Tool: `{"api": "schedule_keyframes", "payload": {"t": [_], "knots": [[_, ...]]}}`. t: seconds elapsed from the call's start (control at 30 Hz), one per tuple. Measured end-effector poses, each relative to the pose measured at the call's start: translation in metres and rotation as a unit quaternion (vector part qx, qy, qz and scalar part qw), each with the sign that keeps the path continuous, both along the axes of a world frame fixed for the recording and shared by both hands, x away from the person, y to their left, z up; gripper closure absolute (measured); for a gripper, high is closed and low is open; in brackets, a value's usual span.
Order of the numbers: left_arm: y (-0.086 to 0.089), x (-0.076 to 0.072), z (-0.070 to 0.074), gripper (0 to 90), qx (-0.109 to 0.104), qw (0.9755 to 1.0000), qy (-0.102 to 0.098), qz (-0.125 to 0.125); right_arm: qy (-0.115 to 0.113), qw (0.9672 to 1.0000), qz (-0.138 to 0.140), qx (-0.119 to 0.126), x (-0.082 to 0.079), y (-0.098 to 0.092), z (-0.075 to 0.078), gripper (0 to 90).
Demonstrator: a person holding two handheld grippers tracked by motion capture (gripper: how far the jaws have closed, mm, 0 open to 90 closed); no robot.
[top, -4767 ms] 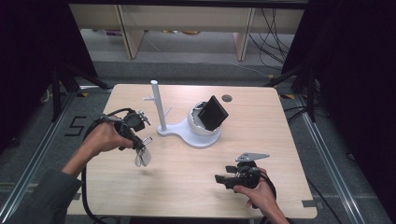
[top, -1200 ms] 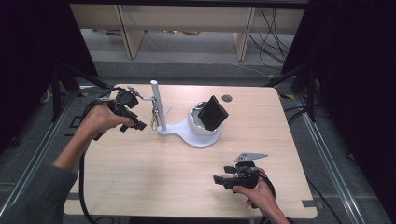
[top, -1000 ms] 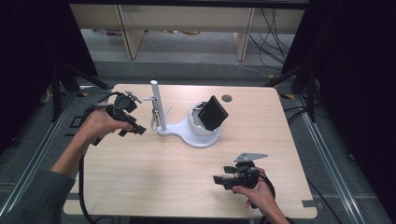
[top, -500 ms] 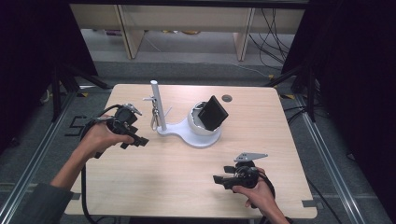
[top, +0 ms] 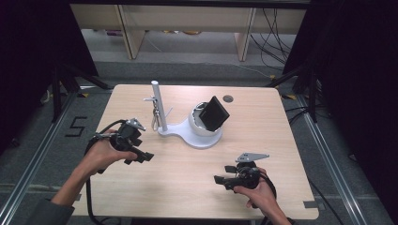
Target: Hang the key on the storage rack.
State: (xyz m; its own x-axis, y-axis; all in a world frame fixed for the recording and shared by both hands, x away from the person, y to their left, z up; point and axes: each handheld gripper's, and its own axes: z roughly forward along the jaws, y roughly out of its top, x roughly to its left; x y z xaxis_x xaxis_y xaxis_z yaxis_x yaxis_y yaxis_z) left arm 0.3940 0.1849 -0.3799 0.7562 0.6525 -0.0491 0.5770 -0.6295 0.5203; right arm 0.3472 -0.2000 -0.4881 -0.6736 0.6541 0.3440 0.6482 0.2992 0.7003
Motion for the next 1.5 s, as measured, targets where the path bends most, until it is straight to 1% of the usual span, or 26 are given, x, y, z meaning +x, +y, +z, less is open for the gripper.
{"api": "schedule_keyframes", "payload": {"t": [0.03,0.07,0.1,0.17,0.2,0.27,0.4,0.5,0.53,0.6,0.63,0.67,0.7,0.8,0.87,0.93,0.97,1.03,1.07,1.17,1.2,1.23,1.33,1.43,1.47,1.5], "knots": [[0.000,-0.001,0.000,26.9,0.004,1.0000,0.000,-0.004,-0.003,1.0000,0.001,0.000,0.000,0.000,0.000,31.3],[-0.002,-0.004,-0.002,26.6,-0.003,1.0000,-0.001,0.002,-0.002,1.0000,0.001,0.001,0.000,0.000,0.000,31.3],[-0.003,-0.005,-0.003,26.3,-0.004,1.0000,-0.001,0.003,-0.015,0.9999,0.005,-0.004,0.002,-0.001,-0.001,31.3],[-0.004,-0.009,-0.005,25.6,-0.005,1.0000,0.000,0.000,-0.015,0.9998,0.008,-0.005,0.002,-0.001,-0.001,31.3],[-0.004,-0.011,-0.006,25.2,-0.007,1.0000,0.000,0.000,0.008,1.0000,-0.003,0.001,-0.001,0.001,0.000,31.3],[-0.005,-0.014,-0.009,24.2,-0.013,0.9999,-0.001,0.004,-0.001,1.0000,0.006,0.002,0.000,0.001,-0.001,31.2],[-0.006,-0.020,-0.015,23.1,-0.016,0.9999,0.000,0.003,-0.005,1.0000,0.001,-0.001,0.000,0.002,-0.001,31.2],[-0.006,-0.024,-0.020,22.4,-0.022,0.9997,-0.001,0.003,-0.004,1.0000,0.000,0.000,0.000,0.002,-0.001,31.2],[-0.005,-0.025,-0.022,22.0,-0.022,0.9998,-0.003,0.000,0.003,0.9999,0.005,0.011,0.000,0.003,-0.002,31.2],[-0.004,-0.027,-0.024,21.8,-0.025,0.9997,-0.004,0.003,-0.002,1.0000,0.005,0.008,0.000,0.003,-0.001,31.2],[-0.004,-0.027,-0.025,21.7,-0.024,0.9997,-0.003,0.002,0.008,0.9999,-0.001,0.011,-0.001,0.004,-0.001,31.2],[-0.004,-0.029,-0.027,21.5,-0.025,0.9997,-0.003,0.004,0.008,1.0000,0.002,0.004,-0.001,0.004,0.000,31.2],[-0.004,-0.029,-0.027,21.2,-0.022,0.9998,-0.003,0.000,-0.003,1.0000,0.005,-0.002,0.000,0.004,0.000,31.2],[-0.004,-0.032,-0.029,21.1,-0.027,0.9996,-0.010,0.005,-0.001,1.0000,0.006,-0.003,0.000,0.004,-0.001,31.2],[-0.005,-0.033,-0.031,20.9,-0.024,0.9997,-0.007,0.000,-0.004,1.0000,0.007,-0.002,0.001,0.004,-0.001,31.2],[-0.006,-0.035,-0.033,20.8,-0.023,0.9997,-0.009,-0.002,0.006,1.0000,0.001,-0.002,-0.001,0.005,0.000,31.2],[-0.007,-0.036,-0.035,20.8,-0.023,0.9997,-0.009,-0.005,-0.002,1.0000,0.006,-0.003,0.000,0.005,0.000,31.2],[-0.008,-0.038,-0.038,20.8,-0.022,0.9997,-0.011,-0.007,0.005,0.9999,0.008,0.007,0.000,0.006,-0.001,31.2],[-0.009,-0.039,-0.039,20.8,-0.026,0.9996,-0.011,-0.005,0.010,0.9999,0.003,0.004,-0.001,0.006,0.000,31.2],[-0.008,-0.042,-0.044,20.8,-0.025,0.9995,-0.014,-0.015,-0.001,0.9999,0.010,0.005,0.000,0.006,-0.001,31.2],[-0.009,-0.043,-0.046,20.8,-0.026,0.9994,-0.015,-0.017,-0.011,0.9998,0.013,-0.003,0.001,0.005,-0.001,31.2],[-0.009,-0.045,-0.048,20.7,-0.030,0.9992,-0.018,-0.016,-0.001,0.9999,0.010,0.005,0.000,0.006,-0.001,31.2],[-0.009,-0.047,-0.053,20.5,-0.028,0.9993,-0.018,-0.019,-0.004,0.9998,0.018,0.002,0.001,0.006,-0.001,31.2],[-0.009,-0.050,-0.059,19.8,-0.030,0.9991,-0.021,-0.024,-0.015,0.9998,0.012,-0.007,0.000,0.006,0.000,31.2],[-0.009,-0.051,-0.060,19.8,-0.033,0.9989,-0.020,-0.025,-0.005,1.0000,0.003,-0.002,-0.001,0.007,0.000,31.2],[-0.009,-0.053,-0.062,19.7,-0.034,0.9989,-0.020,-0.025,-0.007,1.0000,0.005,-0.004,-0.001,0.007,0.000,31.3]]}}
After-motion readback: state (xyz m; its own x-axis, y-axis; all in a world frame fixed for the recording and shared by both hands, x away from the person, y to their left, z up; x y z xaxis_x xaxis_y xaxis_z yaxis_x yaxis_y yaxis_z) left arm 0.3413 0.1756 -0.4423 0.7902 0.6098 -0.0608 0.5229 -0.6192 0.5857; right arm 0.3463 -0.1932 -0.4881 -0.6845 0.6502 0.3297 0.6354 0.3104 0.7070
